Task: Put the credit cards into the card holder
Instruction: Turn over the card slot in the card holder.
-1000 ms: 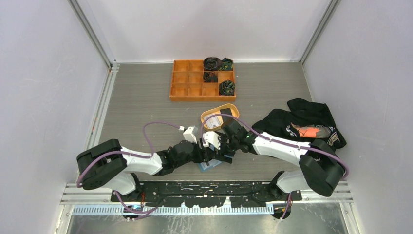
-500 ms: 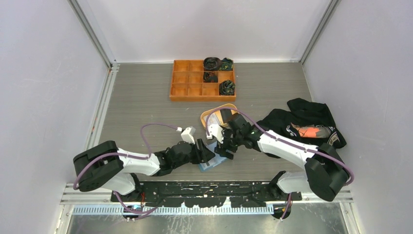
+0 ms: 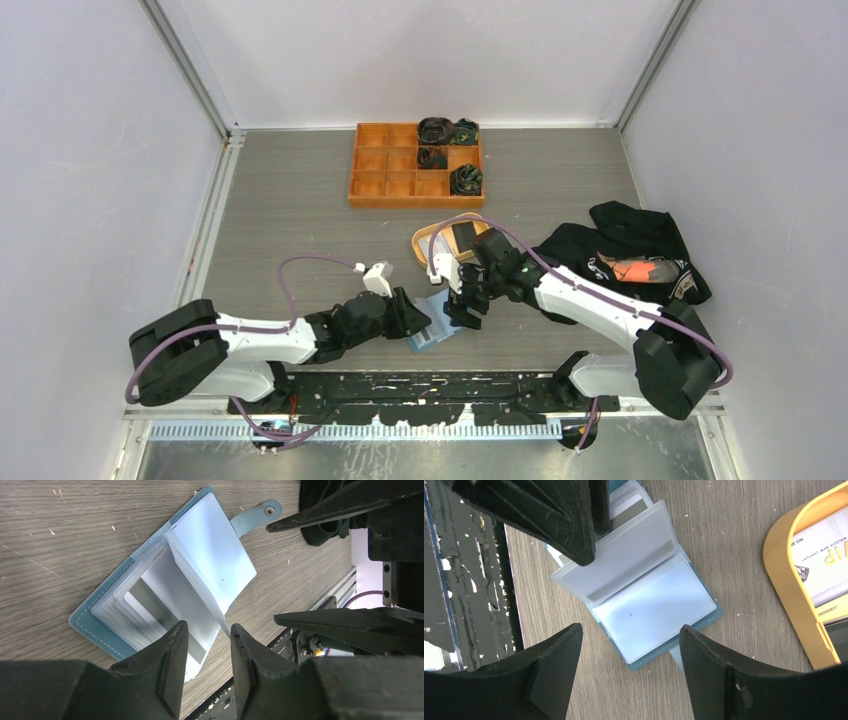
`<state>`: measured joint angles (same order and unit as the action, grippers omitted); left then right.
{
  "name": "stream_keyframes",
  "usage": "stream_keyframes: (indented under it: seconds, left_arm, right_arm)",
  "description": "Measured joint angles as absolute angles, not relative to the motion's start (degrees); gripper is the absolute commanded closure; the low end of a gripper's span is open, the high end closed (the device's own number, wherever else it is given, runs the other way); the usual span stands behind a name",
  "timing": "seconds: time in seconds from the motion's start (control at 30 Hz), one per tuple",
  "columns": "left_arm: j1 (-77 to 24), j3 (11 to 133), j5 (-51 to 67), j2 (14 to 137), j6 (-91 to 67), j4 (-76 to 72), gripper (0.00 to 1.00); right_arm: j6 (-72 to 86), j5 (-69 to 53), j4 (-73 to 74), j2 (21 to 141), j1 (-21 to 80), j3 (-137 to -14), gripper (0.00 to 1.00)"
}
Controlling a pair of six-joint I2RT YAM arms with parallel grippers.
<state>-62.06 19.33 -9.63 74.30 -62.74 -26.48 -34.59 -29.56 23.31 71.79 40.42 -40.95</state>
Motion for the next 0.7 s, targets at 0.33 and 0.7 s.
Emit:
stream_keyframes:
  seconds: [0.33,0.7]
  left_arm:
    - [-62.1,18.8,-10.9,69.0,-62.9,-19.0,0.68]
    - [-62.1,17.6,-11.7,62.8,-62.8,-14.7,0.69]
  right_arm:
    - [-31.6,-31.4,23.5,75.1,40.6,-41.9,0.45]
    - [-23.5,-25.3,20.9,84.1,46.2,-46.6,0.65]
